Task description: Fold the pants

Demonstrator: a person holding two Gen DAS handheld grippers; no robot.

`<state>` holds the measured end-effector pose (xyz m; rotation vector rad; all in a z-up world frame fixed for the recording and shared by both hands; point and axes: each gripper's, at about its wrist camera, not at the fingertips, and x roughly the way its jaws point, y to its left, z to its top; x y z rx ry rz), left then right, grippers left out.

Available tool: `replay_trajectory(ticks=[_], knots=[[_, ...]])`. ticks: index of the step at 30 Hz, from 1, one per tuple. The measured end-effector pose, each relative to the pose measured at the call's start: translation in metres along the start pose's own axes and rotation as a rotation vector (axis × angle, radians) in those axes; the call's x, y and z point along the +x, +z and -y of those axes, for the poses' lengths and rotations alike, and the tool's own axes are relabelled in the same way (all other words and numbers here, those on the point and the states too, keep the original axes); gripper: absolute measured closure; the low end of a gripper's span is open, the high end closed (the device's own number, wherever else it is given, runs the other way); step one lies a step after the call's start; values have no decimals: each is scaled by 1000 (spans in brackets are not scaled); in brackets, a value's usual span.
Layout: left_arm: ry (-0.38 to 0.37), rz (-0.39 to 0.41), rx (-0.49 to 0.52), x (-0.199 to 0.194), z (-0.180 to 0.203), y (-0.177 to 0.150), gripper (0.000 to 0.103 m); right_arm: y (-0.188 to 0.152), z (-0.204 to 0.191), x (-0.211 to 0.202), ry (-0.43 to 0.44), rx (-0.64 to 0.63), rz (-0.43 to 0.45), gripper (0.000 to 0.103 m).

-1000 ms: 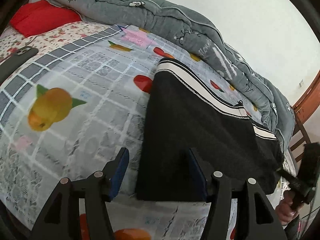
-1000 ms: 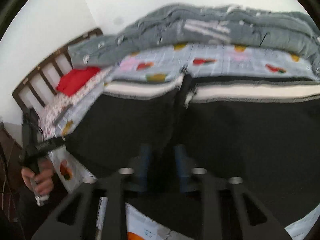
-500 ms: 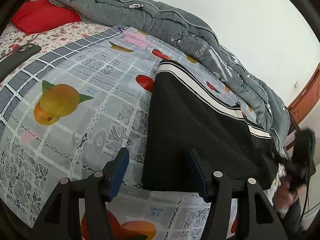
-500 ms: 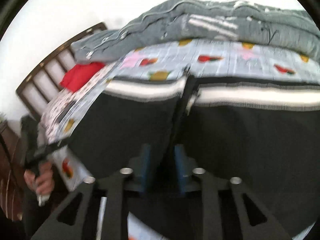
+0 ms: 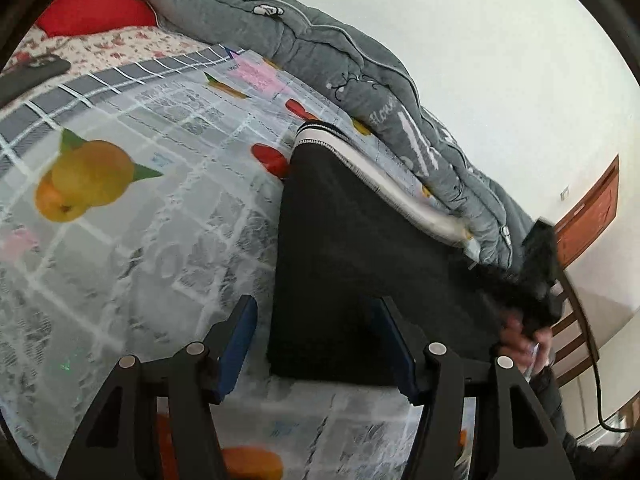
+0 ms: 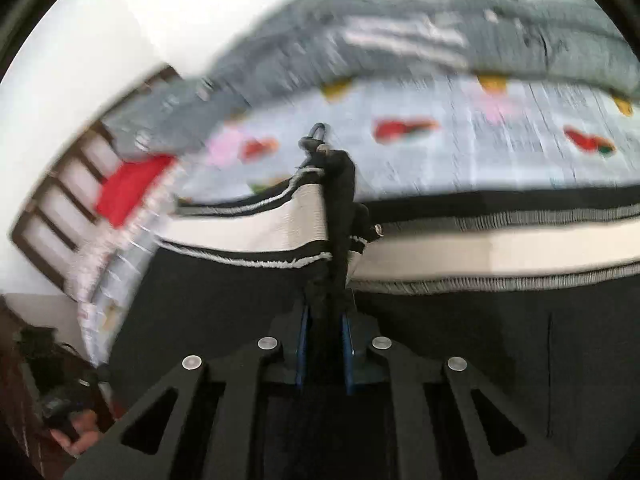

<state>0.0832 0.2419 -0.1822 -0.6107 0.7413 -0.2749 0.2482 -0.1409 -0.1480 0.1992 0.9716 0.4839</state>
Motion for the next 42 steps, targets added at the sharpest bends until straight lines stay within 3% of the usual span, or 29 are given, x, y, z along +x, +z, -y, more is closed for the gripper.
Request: replay_trajectory(ticks=[1,4,8,13,15,18,22,24,27,29,32,37,38,42], knots=[[-6,-1,-8,5,2,3,44,-3,-1,10,-39,-9,-47,84],[6,-6,-18,14,5,8,44,-13,-17,-11,-79,-74,-18,79],[15,3,-25,14,6,7,44,-44,-30,-56,-56,-139,54,75],[-22,-4,-52,2,6,-9,44,-94,-34,-55,-65,-207,44,72],[-36,-5,-62,-1,7,-15,44,-101,-31,-56,-51,-169,75,72],[-38,-1,-78,8,10,-10,40,-100,-27,-59,5,-107,55,71],[-38,24,-145,22,12,1,38,-110,-25,-80,14,-115,76,70],[-13,38,-157,21,16,-2,38,-116,-19,-96,-5,-129,91,68],[-42,33,-195,11,17,-16,38,-125,-1,-119,-58,-119,121,68],[-65,38,-230,5,17,-24,38,-129,16,-132,-64,-86,139,68],[-37,53,-304,8,18,-20,39,-135,40,-150,-61,-29,158,68],[128,83,-401,14,23,-11,73,-149,65,-189,-84,-10,211,68],[133,91,-394,13,27,-9,84,-152,70,-197,-99,-11,223,68],[221,142,-222,2,81,7,88,-160,92,-220,-161,3,257,68]])
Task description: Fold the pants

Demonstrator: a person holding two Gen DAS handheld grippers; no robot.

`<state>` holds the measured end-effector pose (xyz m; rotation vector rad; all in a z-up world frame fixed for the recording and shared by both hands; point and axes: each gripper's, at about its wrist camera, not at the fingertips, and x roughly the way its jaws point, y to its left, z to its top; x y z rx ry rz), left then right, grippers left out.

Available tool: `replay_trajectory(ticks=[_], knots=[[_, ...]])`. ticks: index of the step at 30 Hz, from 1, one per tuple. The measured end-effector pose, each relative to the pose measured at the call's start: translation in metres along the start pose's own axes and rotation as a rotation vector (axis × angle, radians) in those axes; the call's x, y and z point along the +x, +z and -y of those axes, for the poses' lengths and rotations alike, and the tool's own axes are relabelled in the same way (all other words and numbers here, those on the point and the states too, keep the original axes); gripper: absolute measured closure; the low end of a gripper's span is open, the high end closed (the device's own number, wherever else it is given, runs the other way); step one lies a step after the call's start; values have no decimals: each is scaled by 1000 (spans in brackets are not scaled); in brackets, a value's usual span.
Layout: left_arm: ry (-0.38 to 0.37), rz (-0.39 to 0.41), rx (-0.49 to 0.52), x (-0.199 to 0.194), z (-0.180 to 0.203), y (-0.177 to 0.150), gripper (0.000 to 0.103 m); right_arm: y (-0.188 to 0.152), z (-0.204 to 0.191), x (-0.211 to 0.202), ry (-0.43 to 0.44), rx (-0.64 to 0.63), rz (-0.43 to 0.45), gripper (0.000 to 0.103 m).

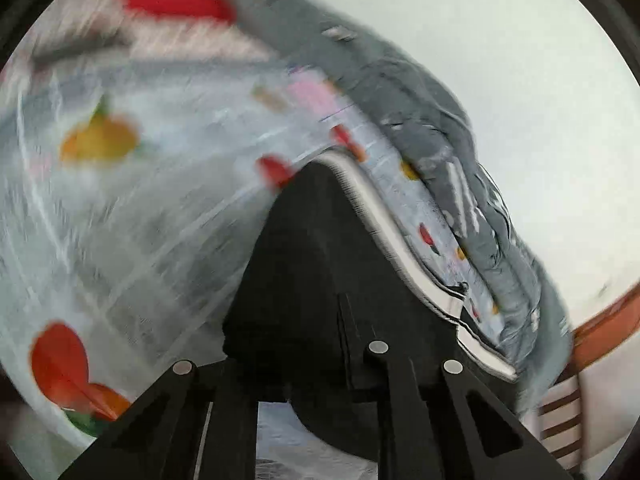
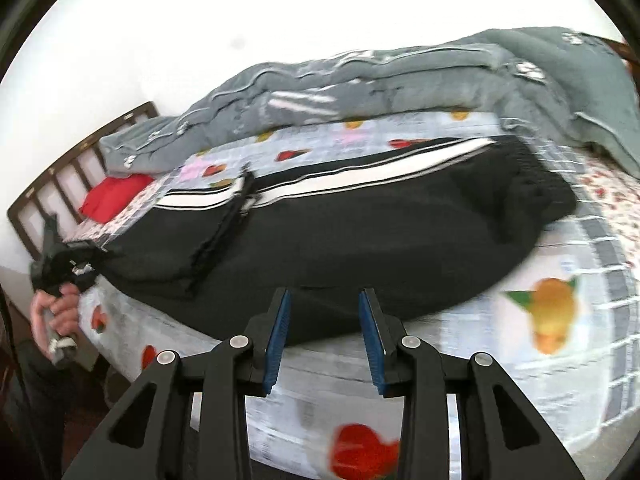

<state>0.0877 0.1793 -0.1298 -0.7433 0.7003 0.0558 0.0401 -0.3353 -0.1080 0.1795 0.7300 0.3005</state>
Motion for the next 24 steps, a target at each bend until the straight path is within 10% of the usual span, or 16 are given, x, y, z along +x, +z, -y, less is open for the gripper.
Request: replay_trajectory(ticks=[8,14,20,24], knots=[[-58,95,387,-25,165,-28,88,-5,63,-26,-99,77,34,68],[-173,-60,534,27,254,-108,88,-12,100,-35,-174,136,29,68],[-166,-312,591,95,263,-181,88,-15,112,-37,-199,169,9,68],[-268,-305,628,71,251,-177,77,-10,106,-31,-197,144,-1,67]])
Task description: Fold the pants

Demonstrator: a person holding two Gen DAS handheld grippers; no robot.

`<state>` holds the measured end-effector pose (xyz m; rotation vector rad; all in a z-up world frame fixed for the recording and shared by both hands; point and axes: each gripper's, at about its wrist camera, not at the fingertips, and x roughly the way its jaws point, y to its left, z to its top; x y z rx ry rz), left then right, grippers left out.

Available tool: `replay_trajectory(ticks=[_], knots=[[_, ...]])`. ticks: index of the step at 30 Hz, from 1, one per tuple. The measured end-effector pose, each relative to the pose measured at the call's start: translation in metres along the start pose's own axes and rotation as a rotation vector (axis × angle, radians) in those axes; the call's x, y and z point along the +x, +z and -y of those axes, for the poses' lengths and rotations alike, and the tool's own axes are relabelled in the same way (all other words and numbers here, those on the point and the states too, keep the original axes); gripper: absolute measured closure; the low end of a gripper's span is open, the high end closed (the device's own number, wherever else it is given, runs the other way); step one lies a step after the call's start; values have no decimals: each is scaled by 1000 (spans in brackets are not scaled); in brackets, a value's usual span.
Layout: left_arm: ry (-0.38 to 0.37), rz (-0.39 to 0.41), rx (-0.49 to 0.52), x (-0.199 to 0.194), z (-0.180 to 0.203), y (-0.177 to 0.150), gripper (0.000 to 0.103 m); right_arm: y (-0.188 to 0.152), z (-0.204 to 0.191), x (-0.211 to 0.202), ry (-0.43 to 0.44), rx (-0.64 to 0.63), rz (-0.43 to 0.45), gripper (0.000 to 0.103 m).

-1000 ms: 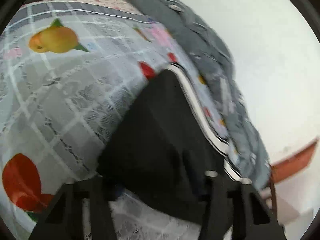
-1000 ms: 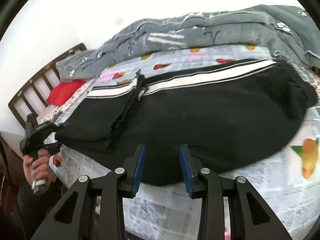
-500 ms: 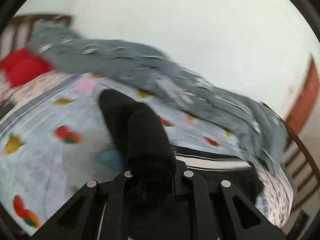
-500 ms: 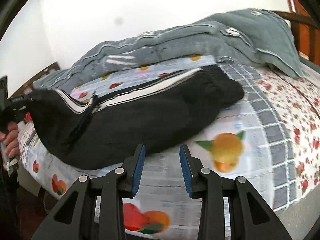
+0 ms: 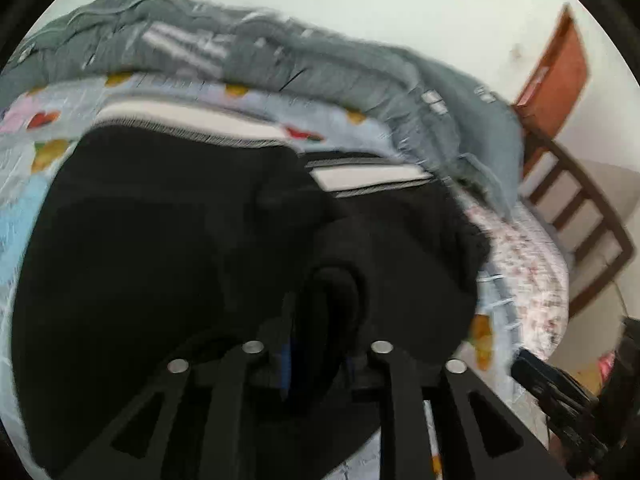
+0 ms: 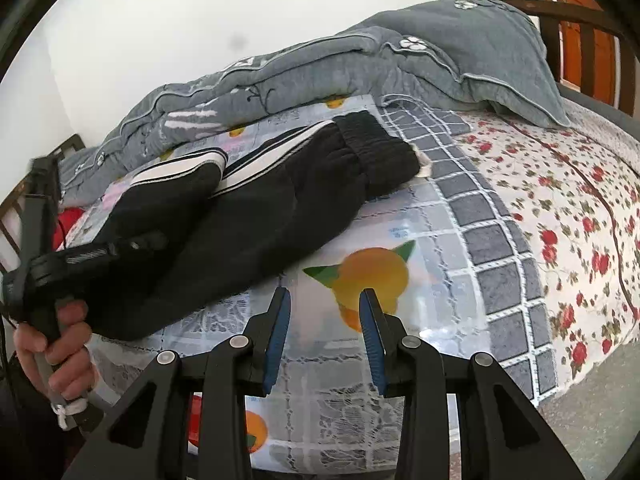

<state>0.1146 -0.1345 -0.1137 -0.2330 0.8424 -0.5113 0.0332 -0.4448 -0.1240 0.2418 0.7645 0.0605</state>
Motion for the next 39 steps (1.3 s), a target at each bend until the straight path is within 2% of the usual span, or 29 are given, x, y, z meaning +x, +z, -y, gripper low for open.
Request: replay_trajectory(ticks=[1,2,3,5,7,9,12,13,16,17,18,20,23,25,27,29,30,31,35,37,39], knots=[[-48,-2,4,-7,-2,2,62,2,-4,1,7,-10,2,67],[-97,13,11,-21,-8,3,54,5,-10,3,16,-21,6,65],[-100,48,21,-34,-12,2,43,9,-15,4,28,-27,10,63],[-50,137,41,-60,-23,-2,33,19,-29,9,76,-28,17,60],[-23,175,34,-82,-46,-7,31,27,-42,14,129,-27,20,56],[45,167,0,-89,-66,-10,31,36,-59,24,181,-29,25,49],[124,147,-35,-104,-105,-27,31,42,-80,49,245,0,-10,48],[127,142,-45,-105,-113,-31,31,43,-85,58,264,12,-31,48],[69,114,-78,-113,-135,-53,29,41,-101,99,311,34,-131,48],[61,107,-80,-110,-133,-57,27,39,-106,112,291,33,-164,55],[47,102,-79,-108,-134,-62,25,36,-110,114,273,26,-149,69],[31,87,-66,-102,-131,-69,25,40,-116,109,287,-3,-116,83],[18,54,-48,-80,-114,-72,25,58,-114,86,345,-8,-41,85],[36,54,-7,-67,-99,-72,25,70,-112,75,358,-15,-8,86],[150,53,54,-51,-80,-67,25,83,-109,65,342,-53,24,86],[309,32,101,-32,-66,-60,25,93,-105,58,298,-108,55,87],[340,34,117,-29,-60,-58,25,98,-100,52,272,-133,79,87],[331,32,131,-27,-55,-55,25,102,-90,44,242,-148,118,87],[178,37,158,-31,-44,-55,23,109,-20,17,99,-79,234,87],[141,30,171,-28,-37,-57,20,100,11,26,-3,-51,210,87],[148,13,182,-20,-30,-58,18,84,34,56,-64,-28,99,83]])
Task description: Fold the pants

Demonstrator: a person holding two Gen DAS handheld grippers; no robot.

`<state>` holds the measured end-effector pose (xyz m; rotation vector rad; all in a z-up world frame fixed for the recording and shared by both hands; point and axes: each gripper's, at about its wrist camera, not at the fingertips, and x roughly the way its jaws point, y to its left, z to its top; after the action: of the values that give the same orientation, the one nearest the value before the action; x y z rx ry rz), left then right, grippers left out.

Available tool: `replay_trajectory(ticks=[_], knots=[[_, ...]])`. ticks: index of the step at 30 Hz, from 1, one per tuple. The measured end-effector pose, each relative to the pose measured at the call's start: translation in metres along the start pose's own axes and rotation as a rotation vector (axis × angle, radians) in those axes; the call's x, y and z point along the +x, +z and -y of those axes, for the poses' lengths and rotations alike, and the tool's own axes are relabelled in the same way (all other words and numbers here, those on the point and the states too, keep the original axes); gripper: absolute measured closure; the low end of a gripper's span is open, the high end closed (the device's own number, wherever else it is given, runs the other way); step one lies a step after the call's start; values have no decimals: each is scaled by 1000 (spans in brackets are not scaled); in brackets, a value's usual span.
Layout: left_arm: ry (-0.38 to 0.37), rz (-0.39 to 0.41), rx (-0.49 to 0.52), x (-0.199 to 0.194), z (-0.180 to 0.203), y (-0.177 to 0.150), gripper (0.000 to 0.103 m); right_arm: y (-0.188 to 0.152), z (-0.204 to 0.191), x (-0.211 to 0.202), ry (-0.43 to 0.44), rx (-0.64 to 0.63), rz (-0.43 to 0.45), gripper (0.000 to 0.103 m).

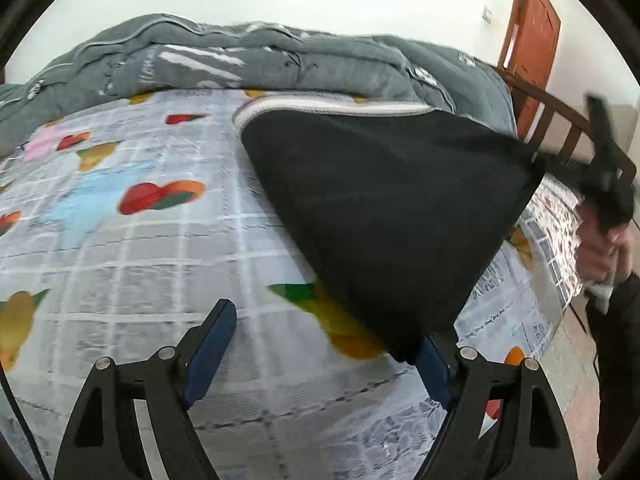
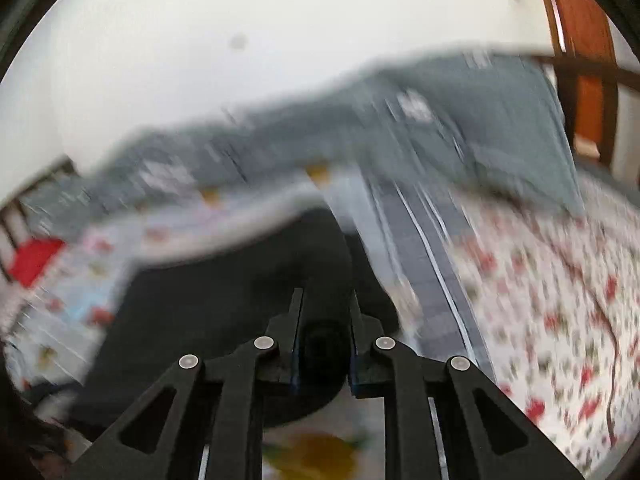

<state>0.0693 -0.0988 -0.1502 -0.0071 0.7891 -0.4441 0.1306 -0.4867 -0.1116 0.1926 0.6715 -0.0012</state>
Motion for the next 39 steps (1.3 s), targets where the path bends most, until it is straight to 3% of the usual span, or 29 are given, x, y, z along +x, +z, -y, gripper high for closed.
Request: replay_trajectory(ticks=[1,4,10,13,17,19,21,22,25,28,32,35,36,37,39], knots=[[15,2,-1,2,2,0,17,-11,7,12,-3,14,-46,82],[-1,0,-6,-2,0,-3,18,-23,13,7,-8,20,-32,71],[-118,52,-23,-33,-11,-11,20,-1,8,-20,-41,-12,47,71],[-153,108,-51,-43,-12,3,20,0,0,-17,-39,-52,60,71],[-104,90,-70,-24,-7,25,20,-17,1,14,-92,-68,-30,70],[-58,38,-51,-1,1,28,20,-24,5,15,-72,-58,-30,67],[-16,-26,-26,22,8,22,19,-23,16,17,-50,-18,-92,55],[1,-48,-22,33,11,18,19,-24,22,19,-40,-5,-111,54],[-20,-28,3,33,13,19,19,-20,34,12,3,24,-106,53],[-115,6,-82,29,-8,35,19,-6,33,4,8,17,-50,53],[-148,-17,-210,52,-35,63,21,22,30,24,62,53,-52,53],[-201,-63,-321,82,-53,74,32,28,33,59,97,98,-122,49],[-204,-61,-346,88,-57,78,41,28,36,67,128,131,-138,44],[-208,-72,-372,94,-61,81,57,27,39,74,149,169,-158,44],[-230,-102,-417,101,-66,84,73,26,38,74,147,179,-156,50]])
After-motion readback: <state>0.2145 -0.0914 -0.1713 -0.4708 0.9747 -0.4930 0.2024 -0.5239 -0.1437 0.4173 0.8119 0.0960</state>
